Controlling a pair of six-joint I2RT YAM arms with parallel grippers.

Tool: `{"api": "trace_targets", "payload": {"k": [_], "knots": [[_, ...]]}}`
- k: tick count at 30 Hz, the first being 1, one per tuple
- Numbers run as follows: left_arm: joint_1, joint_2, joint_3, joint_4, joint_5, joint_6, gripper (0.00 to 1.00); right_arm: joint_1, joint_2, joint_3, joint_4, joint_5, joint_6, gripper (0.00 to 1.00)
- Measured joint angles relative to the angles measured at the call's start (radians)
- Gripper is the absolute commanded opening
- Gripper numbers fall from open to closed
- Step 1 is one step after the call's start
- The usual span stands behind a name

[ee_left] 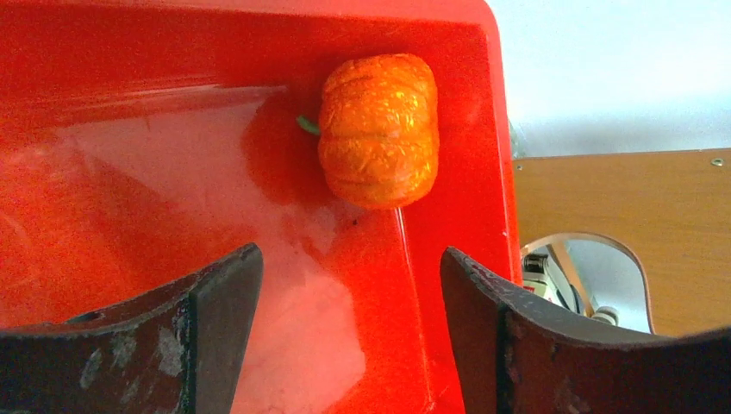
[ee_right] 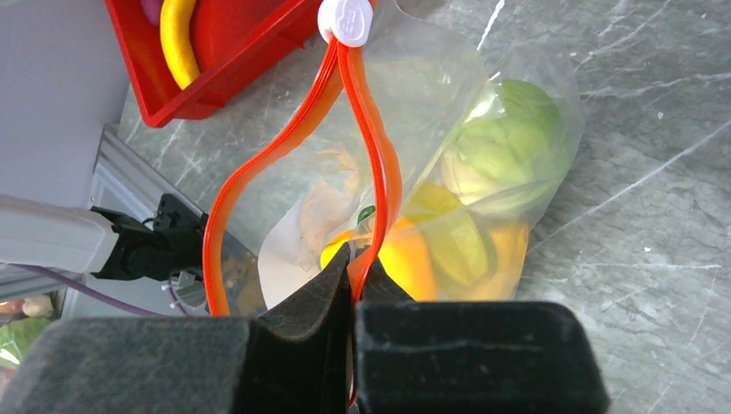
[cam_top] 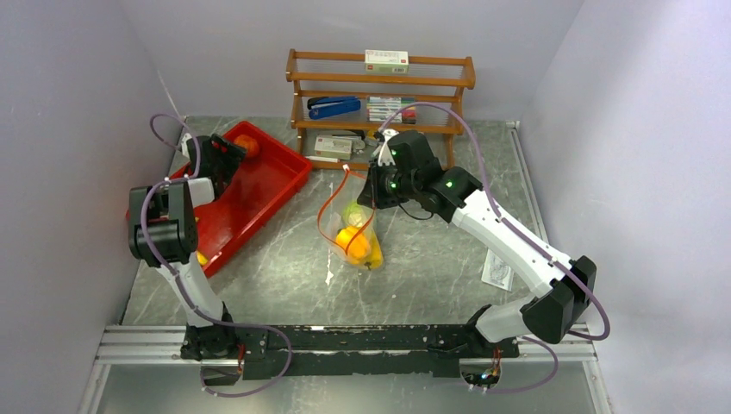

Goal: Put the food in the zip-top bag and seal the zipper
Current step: Pick up the fake vegetable from the bin.

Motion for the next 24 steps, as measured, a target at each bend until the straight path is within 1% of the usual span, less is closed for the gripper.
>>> {"api": "trace_targets", "payload": {"k": [6, 10, 21, 24], "knots": [[0.017, 0.101, 0.096, 0.006, 0.027, -0.002, 0.77, 0.006, 0.0, 0.0, 0.0, -0.004, 0.008, 0.0], [0.034, 0.15, 0.145, 0.034, 0.051, 0.003, 0.76, 0.013, 0.0, 0.0, 0.002, -0.004, 0.014, 0.0], [0.037, 0.24, 0.216, 0.078, 0.111, 0.003, 0.66, 0.014, -0.002, -0.001, 0.004, -0.001, 0.022, 0.0], [0.037, 0.254, 0.224, 0.101, 0.134, -0.003, 0.6, 0.014, -0.004, -0.003, 0.005, -0.001, 0.023, 0.0]]}}
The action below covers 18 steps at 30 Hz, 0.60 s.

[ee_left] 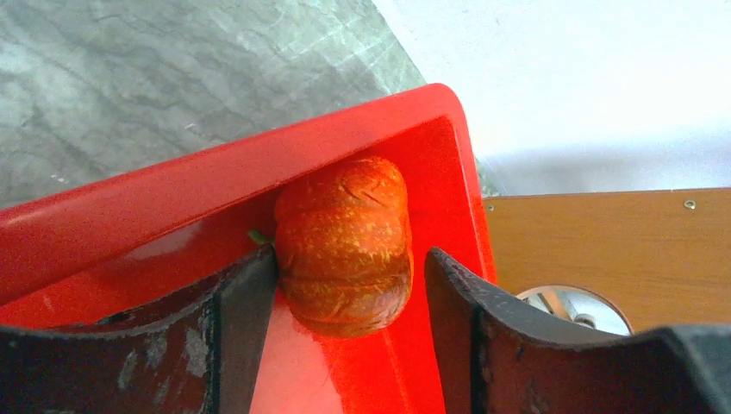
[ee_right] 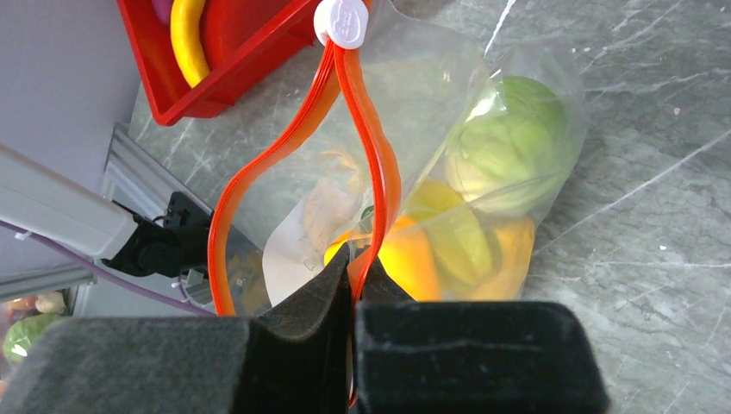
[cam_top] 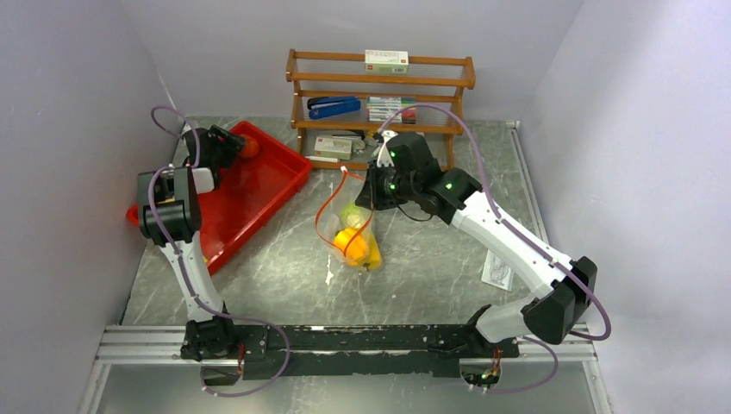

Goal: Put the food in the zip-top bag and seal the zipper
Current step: Pick up the fake vegetable from the bin.

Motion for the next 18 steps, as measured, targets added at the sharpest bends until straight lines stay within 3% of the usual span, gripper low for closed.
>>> {"api": "trace_targets", "payload": {"k": [2, 6, 11, 18], "knots": [[0.0, 0.011, 0.001, 0.031, 0.023, 0.0, 0.58, 0.0, -0.002, -0.003, 0.0, 0.0, 0.001, 0.0], [0.002, 0.035, 0.007, 0.087, 0.076, 0.001, 0.64, 0.0, -0.007, -0.02, 0.012, -0.003, 0.004, 0.0], [0.004, 0.056, 0.035, 0.092, 0.101, -0.004, 0.49, 0.0, -0.011, -0.022, 0.014, -0.003, 0.005, 0.0], [0.009, 0.062, 0.032, 0.109, 0.115, -0.017, 0.44, 0.0, -0.028, -0.022, 0.014, 0.0, 0.005, 0.0]]}}
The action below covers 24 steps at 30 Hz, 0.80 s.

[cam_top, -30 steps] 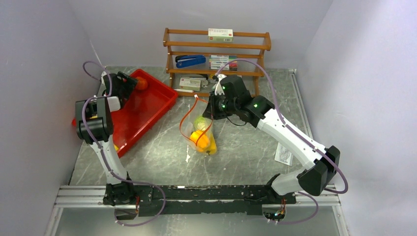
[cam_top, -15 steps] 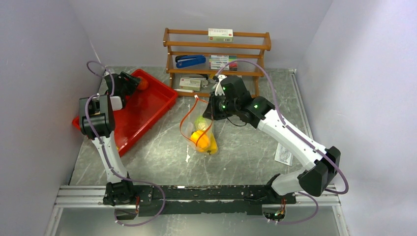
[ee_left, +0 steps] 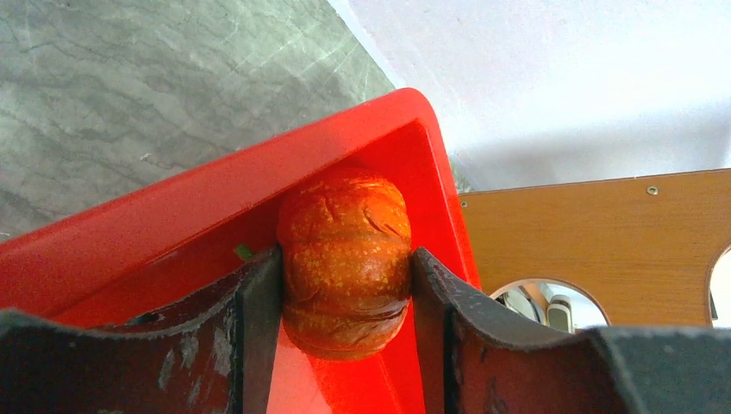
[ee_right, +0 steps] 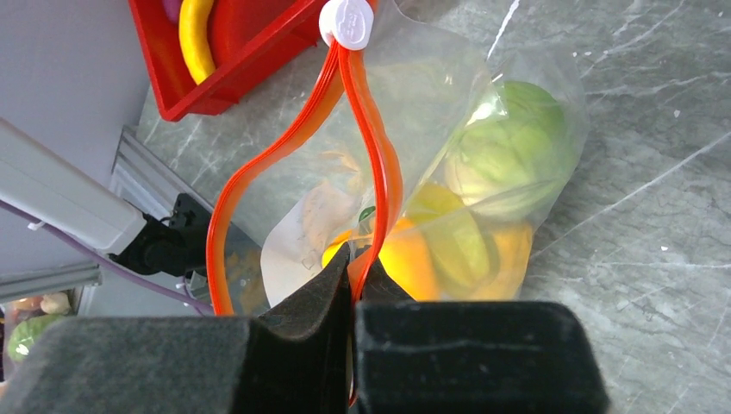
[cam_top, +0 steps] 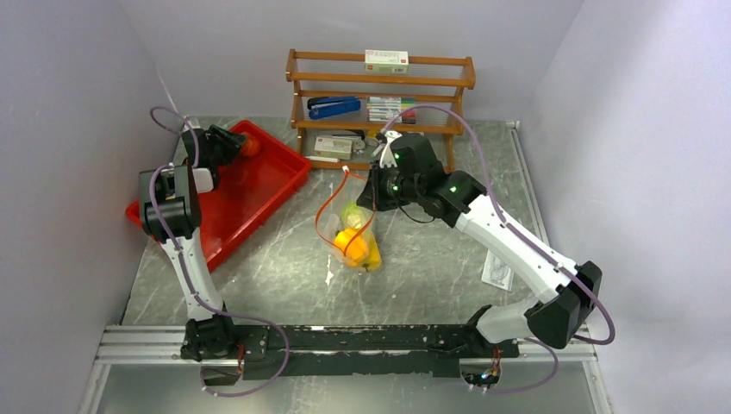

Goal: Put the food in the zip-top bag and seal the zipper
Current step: Pick up the fake vegetable from the bin.

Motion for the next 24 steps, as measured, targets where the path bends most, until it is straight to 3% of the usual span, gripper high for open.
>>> {"api": "trace_targets", "payload": {"k": [15, 24], "knots": [[0.0, -0.072, -0.03, -0.129, 0.015, 0.021, 0.39, 0.0, -0.024, -0.01, -0.001, 0.016, -0.004, 0.0], [0.0, -0.277, -0.129, -0.25, -0.008, 0.076, 0.38, 0.0, -0.025, -0.027, 0.001, 0.023, -0.012, 0.0]]}}
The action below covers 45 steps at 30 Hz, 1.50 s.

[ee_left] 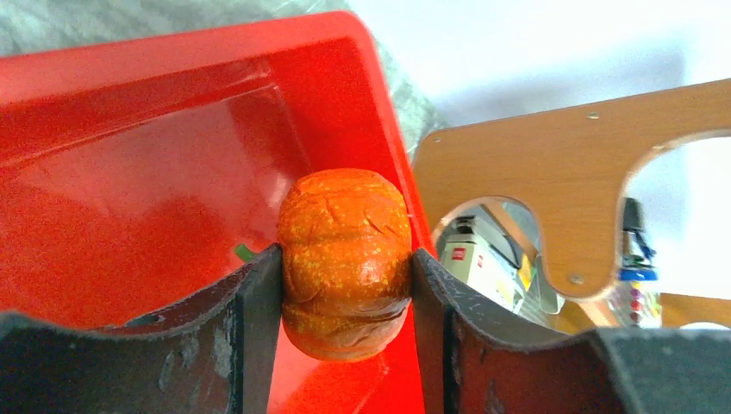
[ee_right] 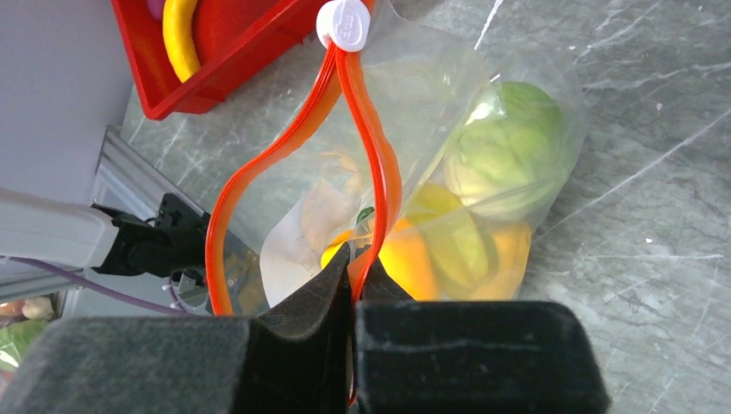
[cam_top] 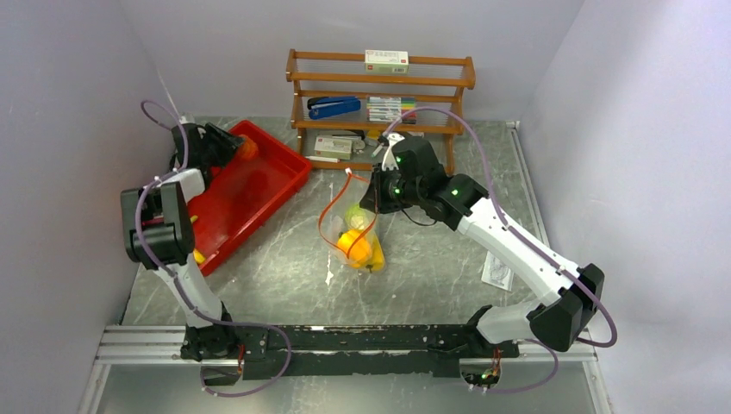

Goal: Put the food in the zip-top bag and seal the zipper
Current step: Pick up the fake vegetable from the bin, then place the fake vegetable in the zipper food storage bag.

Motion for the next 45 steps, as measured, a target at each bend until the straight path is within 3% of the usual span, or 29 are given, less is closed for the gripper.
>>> {"api": "trace_targets", "payload": {"k": [16, 33, 45], "knots": [[-0.019, -0.452, -0.122, -0.204, 0.015, 0.171, 0.39, 0.0, 0.0, -0.033, 0.028, 0.0, -0.011, 0.0], [-0.112, -0.902, -0.275, -0.412, 0.288, 0.267, 0.4, 0.0, 0.017, -0.034, 0.029, 0.017, -0.018, 0.0], [-0.267, -1.043, -0.326, -0.446, 0.452, 0.19, 0.41, 0.0, 0.026, -0.034, 0.028, 0.019, -0.018, 0.0]]}}
